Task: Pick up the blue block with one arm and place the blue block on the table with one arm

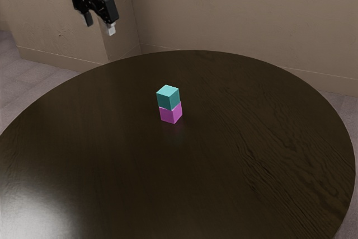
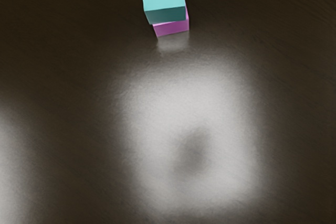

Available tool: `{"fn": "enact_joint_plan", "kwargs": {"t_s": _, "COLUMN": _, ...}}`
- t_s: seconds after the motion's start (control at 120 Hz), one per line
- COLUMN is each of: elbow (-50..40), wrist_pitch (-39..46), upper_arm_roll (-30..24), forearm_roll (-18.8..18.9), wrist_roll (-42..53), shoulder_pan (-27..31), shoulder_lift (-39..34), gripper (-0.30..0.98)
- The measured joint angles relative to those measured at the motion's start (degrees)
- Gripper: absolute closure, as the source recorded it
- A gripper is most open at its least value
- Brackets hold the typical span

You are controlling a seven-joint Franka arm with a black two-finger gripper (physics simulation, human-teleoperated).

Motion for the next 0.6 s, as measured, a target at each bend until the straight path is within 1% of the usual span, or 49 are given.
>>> {"fn": "enact_joint_plan", "kwargs": {"t_s": 0.217, "elbow": -0.78, "wrist_pitch": 0.24, "upper_arm_roll": -0.23, "forearm_roll": -0.95, "wrist_roll": 0.32, "shoulder_pan": -0.01, "shoulder_lift": -0.41, "gripper": 0.0}}
{"fn": "enact_joint_plan", "kwargs": {"t_s": 0.258, "elbow": -4.22, "wrist_pitch": 0.62, "upper_arm_roll": -0.64, "forearm_roll": -1.13, "wrist_roll": 0.32, "shoulder_pan": 0.04, "shoulder_lift": -1.96, "gripper": 0.0}}
{"fn": "enact_joint_plan", "kwargs": {"t_s": 0.333, "elbow": -17.27, "wrist_pitch": 4.98, "upper_arm_roll": -0.98, "forearm_roll": -1.31, "wrist_roll": 0.34, "shoulder_pan": -0.31, "shoulder_lift": -8.27, "gripper": 0.0}}
{"fn": "enact_joint_plan", "kwargs": {"t_s": 0.375, "elbow": -21.04, "wrist_pitch": 7.5, "upper_arm_roll": -0.88, "forearm_roll": -1.36, "wrist_roll": 0.08, "shoulder_pan": -0.63, "shoulder_lift": -8.91, "gripper": 0.0}}
{"fn": "enact_joint_plan", "kwargs": {"t_s": 0.442, "elbow": -23.12, "wrist_pitch": 10.59, "upper_arm_roll": -0.6, "forearm_roll": -2.09, "wrist_roll": -0.58, "shoulder_pan": -1.12, "shoulder_lift": -7.51, "gripper": 0.0}}
{"fn": "enact_joint_plan", "kwargs": {"t_s": 0.492, "elbow": -22.83, "wrist_pitch": 12.3, "upper_arm_roll": 0.31, "forearm_roll": -3.15, "wrist_roll": -1.12, "shoulder_pan": -1.82, "shoulder_lift": -5.84, "gripper": 0.0}}
{"fn": "enact_joint_plan", "kwargs": {"t_s": 0.525, "elbow": -20.36, "wrist_pitch": 13.0, "upper_arm_roll": 0.65, "forearm_roll": -3.59, "wrist_roll": -1.47, "shoulder_pan": -1.6, "shoulder_lift": -3.27, "gripper": 0.0}}
{"fn": "enact_joint_plan", "kwargs": {"t_s": 0.6, "elbow": -10.6, "wrist_pitch": 13.0, "upper_arm_roll": 0.99, "forearm_roll": -4.07, "wrist_roll": -2.07, "shoulder_pan": -0.11, "shoulder_lift": 5.53, "gripper": 0.0}}
